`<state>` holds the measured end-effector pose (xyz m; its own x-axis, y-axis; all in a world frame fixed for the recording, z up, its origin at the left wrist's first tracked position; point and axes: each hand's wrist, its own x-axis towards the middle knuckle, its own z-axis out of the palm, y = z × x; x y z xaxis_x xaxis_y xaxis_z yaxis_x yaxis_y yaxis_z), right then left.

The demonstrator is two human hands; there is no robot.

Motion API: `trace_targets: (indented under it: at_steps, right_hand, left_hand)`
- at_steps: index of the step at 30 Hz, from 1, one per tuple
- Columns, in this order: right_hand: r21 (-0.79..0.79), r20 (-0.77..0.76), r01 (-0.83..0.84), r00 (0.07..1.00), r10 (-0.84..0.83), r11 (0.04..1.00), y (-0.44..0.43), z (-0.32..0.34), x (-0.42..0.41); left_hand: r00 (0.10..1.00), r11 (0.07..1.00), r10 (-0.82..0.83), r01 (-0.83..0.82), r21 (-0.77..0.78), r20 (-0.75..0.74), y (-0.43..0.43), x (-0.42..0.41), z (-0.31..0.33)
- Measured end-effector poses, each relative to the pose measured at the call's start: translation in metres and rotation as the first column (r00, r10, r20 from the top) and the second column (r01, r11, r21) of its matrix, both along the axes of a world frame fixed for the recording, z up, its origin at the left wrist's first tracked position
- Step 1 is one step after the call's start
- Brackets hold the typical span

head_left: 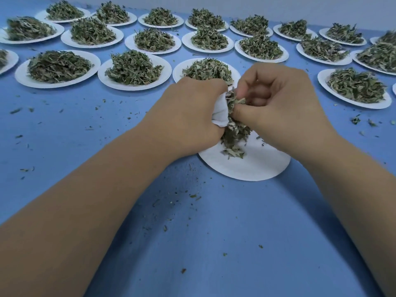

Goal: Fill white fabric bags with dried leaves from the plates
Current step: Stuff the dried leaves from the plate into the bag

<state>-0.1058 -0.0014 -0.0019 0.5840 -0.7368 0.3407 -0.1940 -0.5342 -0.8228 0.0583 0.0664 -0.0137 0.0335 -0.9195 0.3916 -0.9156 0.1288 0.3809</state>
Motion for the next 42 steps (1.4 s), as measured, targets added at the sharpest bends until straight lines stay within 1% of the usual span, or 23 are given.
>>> trace_targets:
  at_steps: [2, 6, 8, 10, 12, 13, 16, 18, 21, 23, 25, 26, 27, 30, 32, 34, 36, 39, 40, 41, 42]
  right_hand:
    - [-0.046, -0.021, 0.008, 1.0, -0.009, 0.999, 0.003, -0.002, 0.002]
    - [-0.11, -0.123, -0.029, 0.992, 0.015, 0.994, 0.007, -0.001, 0.0]
    - [-0.103, -0.18, -0.099, 0.98, 0.08, 0.99, 0.005, 0.003, -0.004]
    - [-0.029, -0.218, -0.175, 0.962, 0.165, 0.984, 0.002, 0.006, -0.008]
    - [0.059, -0.187, -0.173, 0.966, 0.181, 0.983, -0.002, 0.007, -0.012]
    - [0.06, -0.174, -0.171, 0.968, 0.179, 0.983, -0.003, 0.007, -0.012]
    - [-0.055, -0.146, -0.166, 0.977, 0.157, 0.985, 0.002, 0.004, -0.007]
    - [-0.063, -0.1, -0.099, 0.991, 0.092, 0.993, 0.004, 0.003, -0.003]
    - [-0.02, -0.034, 0.018, 0.999, -0.019, 1.0, 0.004, 0.002, 0.002]
    - [-0.066, -0.016, 0.064, 0.998, -0.065, 0.996, 0.007, 0.001, 0.005]
    - [-0.122, -0.021, 0.065, 0.997, -0.068, 0.99, 0.008, 0.002, 0.006]
    - [-0.117, -0.02, 0.05, 0.998, -0.053, 0.992, 0.007, 0.003, 0.004]
    - [-0.073, -0.018, 0.019, 1.0, -0.02, 0.997, 0.007, 0.004, 0.002]
    - [0.101, -0.052, -0.159, 0.985, 0.165, 0.982, 0.005, 0.008, -0.005]
    - [0.125, -0.12, -0.261, 0.954, 0.276, 0.957, 0.007, 0.007, -0.006]
    - [0.117, -0.158, -0.287, 0.94, 0.303, 0.951, 0.008, 0.005, -0.006]
    - [0.09, -0.123, -0.245, 0.959, 0.255, 0.965, 0.009, 0.005, -0.006]
    - [-0.052, -0.053, -0.093, 0.995, 0.09, 0.994, 0.006, 0.008, -0.01]
    - [-0.084, -0.058, -0.063, 0.997, 0.058, 0.994, 0.005, 0.009, -0.012]
    - [-0.095, -0.084, -0.068, 0.995, 0.06, 0.993, 0.005, 0.009, -0.012]
    - [-0.085, -0.131, -0.111, 0.986, 0.099, 0.99, 0.007, 0.01, -0.012]
  left_hand:
    - [1.0, 1.0, 0.008, -0.008, -0.016, 0.0, -0.001, 0.0, 0.0]
    - [0.999, 1.0, 0.009, -0.008, -0.023, 0.043, -0.003, -0.001, 0.0]
    - [0.999, 1.0, 0.007, -0.007, -0.012, 0.04, -0.003, 0.001, 0.0]
    - [0.999, 0.999, 0.035, -0.035, -0.019, 0.028, -0.003, 0.005, 0.0]
    - [0.998, 0.998, 0.056, -0.055, -0.023, 0.036, -0.003, 0.007, 0.0]
    - [0.998, 0.998, 0.053, -0.052, -0.022, 0.035, -0.003, 0.006, -0.001]
    - [1.0, 0.999, 0.022, -0.021, -0.044, 0.022, -0.003, 0.001, -0.001]
    - [0.999, 1.0, -0.001, 0.002, -0.029, 0.041, -0.002, -0.001, -0.001]
    - [0.996, 1.0, -0.013, 0.015, -0.026, 0.087, -0.003, -0.005, -0.002]
    - [0.994, 0.999, -0.011, 0.015, -0.039, 0.113, -0.003, -0.008, -0.001]
    - [0.995, 0.998, -0.003, 0.01, -0.067, 0.104, -0.003, -0.008, 0.0]
    - [0.995, 0.997, 0.01, -0.002, -0.081, 0.099, -0.003, -0.006, 0.0]
    - [0.995, 0.996, 0.029, -0.02, -0.089, 0.095, -0.003, -0.004, 0.0]
    - [0.996, 0.996, 0.056, -0.051, -0.076, 0.068, -0.003, 0.0, 0.0]
    - [0.998, 0.998, 0.048, -0.046, -0.05, 0.034, -0.003, 0.001, 0.0]
    - [0.999, 0.999, 0.035, -0.034, -0.04, 0.016, -0.004, 0.001, 0.0]
    - [0.999, 0.998, 0.032, -0.031, -0.055, 0.022, -0.005, 0.002, -0.002]
    - [0.999, 0.994, 0.039, -0.037, -0.1, 0.014, -0.007, 0.005, -0.004]
    - [0.999, 0.993, 0.041, -0.042, -0.113, -0.008, -0.007, 0.006, -0.004]
    - [0.999, 0.991, 0.044, -0.047, -0.122, -0.031, -0.007, 0.005, -0.004]
    - [0.998, 0.991, 0.044, -0.049, -0.125, -0.047, -0.007, 0.004, -0.004]
